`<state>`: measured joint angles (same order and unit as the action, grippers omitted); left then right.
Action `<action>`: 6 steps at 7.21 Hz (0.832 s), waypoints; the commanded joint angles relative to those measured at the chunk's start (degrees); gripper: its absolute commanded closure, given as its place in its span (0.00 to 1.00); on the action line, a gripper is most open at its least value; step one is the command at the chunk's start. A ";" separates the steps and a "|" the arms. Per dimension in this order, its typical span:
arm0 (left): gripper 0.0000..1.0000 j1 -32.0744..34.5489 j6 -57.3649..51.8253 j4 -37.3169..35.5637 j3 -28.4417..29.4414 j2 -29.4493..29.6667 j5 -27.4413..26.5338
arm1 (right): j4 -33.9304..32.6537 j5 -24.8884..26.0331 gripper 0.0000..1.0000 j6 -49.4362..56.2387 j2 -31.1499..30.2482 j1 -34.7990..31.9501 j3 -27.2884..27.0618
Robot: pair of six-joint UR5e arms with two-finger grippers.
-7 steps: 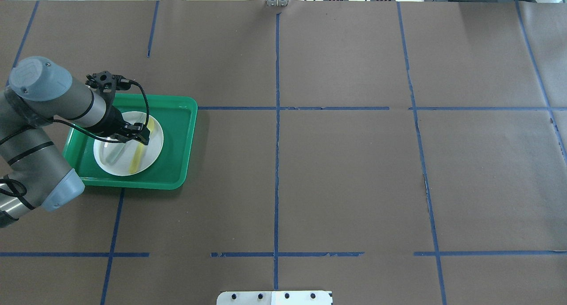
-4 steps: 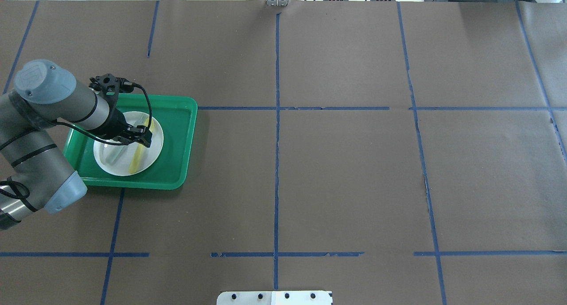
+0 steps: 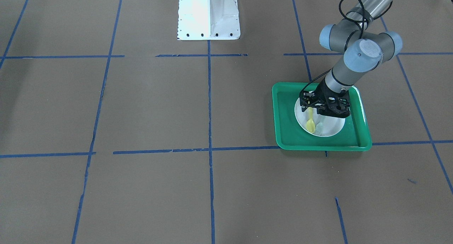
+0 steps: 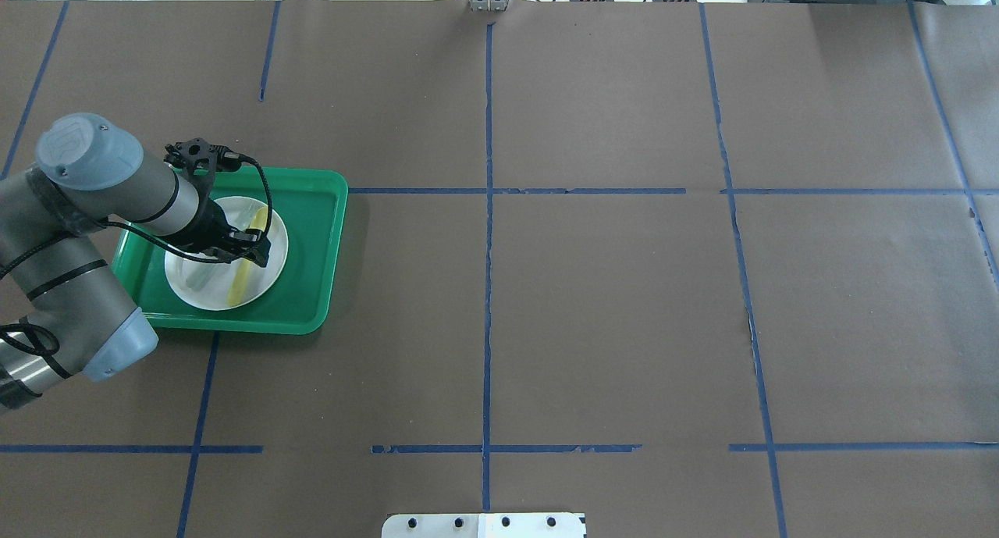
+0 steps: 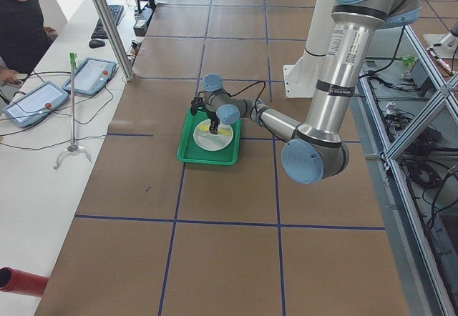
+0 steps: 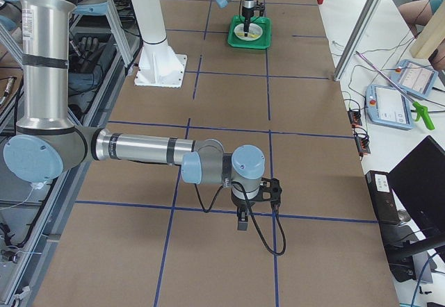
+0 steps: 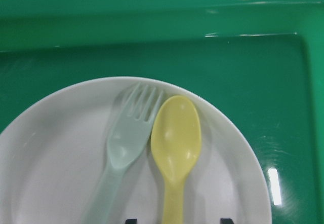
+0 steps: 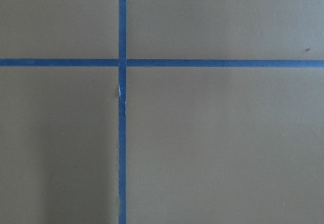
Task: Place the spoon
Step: 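Lower the left gripper and close it on the yellow spoon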
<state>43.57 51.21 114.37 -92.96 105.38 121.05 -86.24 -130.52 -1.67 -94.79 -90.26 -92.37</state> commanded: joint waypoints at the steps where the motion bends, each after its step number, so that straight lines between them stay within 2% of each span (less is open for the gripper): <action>1: 0.41 -0.06 -0.06 -0.02 0.59 0.35 -0.02 | 0.02 0.00 0.00 0.00 -0.04 0.00 0.00; 3: 0.46 -0.06 0.03 -0.02 0.59 0.36 -0.02 | -0.07 0.00 0.00 0.00 0.04 0.00 0.00; 4: 0.56 -0.06 0.03 -0.02 0.59 0.36 -0.02 | 0.02 0.00 0.00 0.00 -0.04 0.00 0.00; 5: 0.72 -0.06 1.16 -0.02 0.59 0.36 -0.02 | -0.07 0.00 0.00 0.00 -0.04 0.00 0.00; 6: 0.77 -0.06 1.52 -0.02 0.68 0.27 -0.02 | 0.02 0.00 0.00 0.00 -0.04 0.00 0.00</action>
<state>43.51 52.12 114.34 -92.34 105.71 121.02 -86.27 -130.52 -1.67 -94.82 -90.26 -92.37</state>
